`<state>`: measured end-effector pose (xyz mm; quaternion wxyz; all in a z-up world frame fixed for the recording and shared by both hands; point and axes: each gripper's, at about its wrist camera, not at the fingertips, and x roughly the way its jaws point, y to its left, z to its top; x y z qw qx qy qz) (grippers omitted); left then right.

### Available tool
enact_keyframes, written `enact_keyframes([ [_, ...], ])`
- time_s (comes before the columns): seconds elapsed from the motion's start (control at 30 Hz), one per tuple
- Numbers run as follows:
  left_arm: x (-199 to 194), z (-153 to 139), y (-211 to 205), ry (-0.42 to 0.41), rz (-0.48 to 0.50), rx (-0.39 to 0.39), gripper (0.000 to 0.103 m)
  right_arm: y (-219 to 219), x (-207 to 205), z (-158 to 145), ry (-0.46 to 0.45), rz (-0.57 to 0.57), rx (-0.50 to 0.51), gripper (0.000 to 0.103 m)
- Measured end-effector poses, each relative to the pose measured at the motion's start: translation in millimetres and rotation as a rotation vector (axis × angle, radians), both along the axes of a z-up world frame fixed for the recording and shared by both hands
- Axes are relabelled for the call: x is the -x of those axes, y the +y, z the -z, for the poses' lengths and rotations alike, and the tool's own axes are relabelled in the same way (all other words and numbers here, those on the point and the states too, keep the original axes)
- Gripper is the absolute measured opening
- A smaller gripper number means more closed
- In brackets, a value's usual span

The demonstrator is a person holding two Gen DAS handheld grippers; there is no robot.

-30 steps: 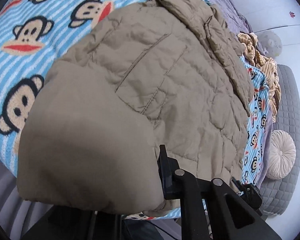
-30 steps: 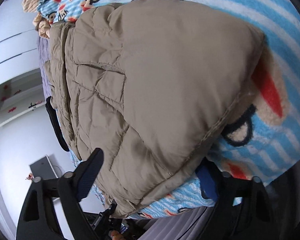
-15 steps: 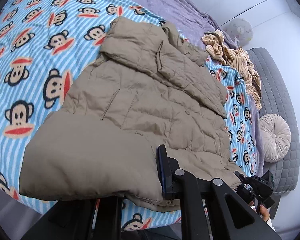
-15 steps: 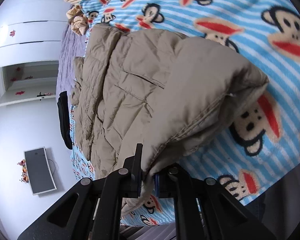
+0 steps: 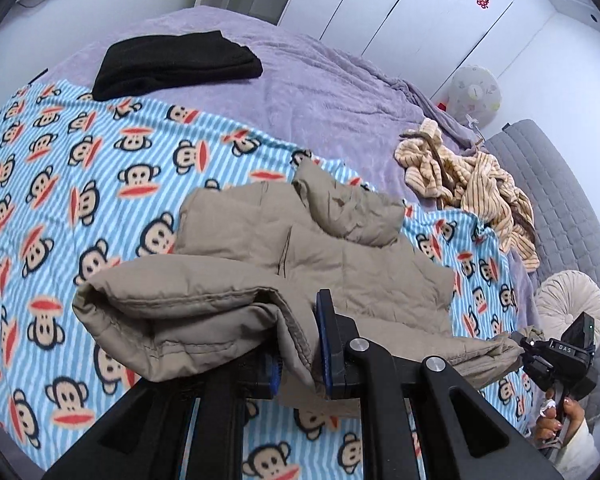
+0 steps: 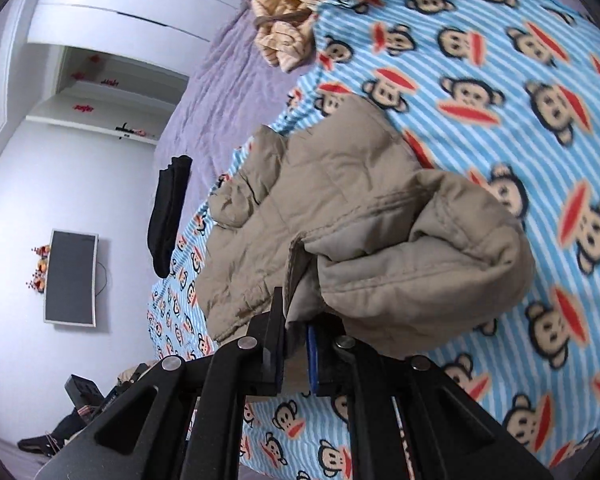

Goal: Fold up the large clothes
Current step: 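Fold the held hem over toward the collar with both tools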

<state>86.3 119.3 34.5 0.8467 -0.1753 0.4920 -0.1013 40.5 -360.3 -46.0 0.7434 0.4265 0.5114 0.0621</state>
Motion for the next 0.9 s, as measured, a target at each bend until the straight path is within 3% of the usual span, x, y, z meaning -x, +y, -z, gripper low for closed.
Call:
enact_keyframes([
  [0.2, -78.1, 28.9, -12.4, 0.009, -0.080, -0.072, 0.016, 5.1, -103.1, -0.6, -0.039, -0.134, 0.096, 0.010],
  [0.5, -167.0, 123.2, -12.9, 0.115, -0.127, -0.150, 0.016, 32.0, -219.0, 54.3, -0.034, -0.176, 0.204, 0.010],
  [0.7, -194.1, 181.9, -31.7, 0.142, -0.126, -0.224, 0.016, 40.0, -249.3, 116.7, 0.029, -0.149, 0.257, 0.010],
  [0.83, -197.0, 194.0, -51.0, 0.086, -0.067, -0.340, 0.017, 36.0, -252.0, 152.3, 0.059, -0.096, 0.203, 0.010],
  [0.9, -197.9, 193.1, -53.2, 0.084, -0.053, -0.362, 0.017, 35.3, -253.4, 158.8, 0.050, -0.096, 0.203, 0.010],
])
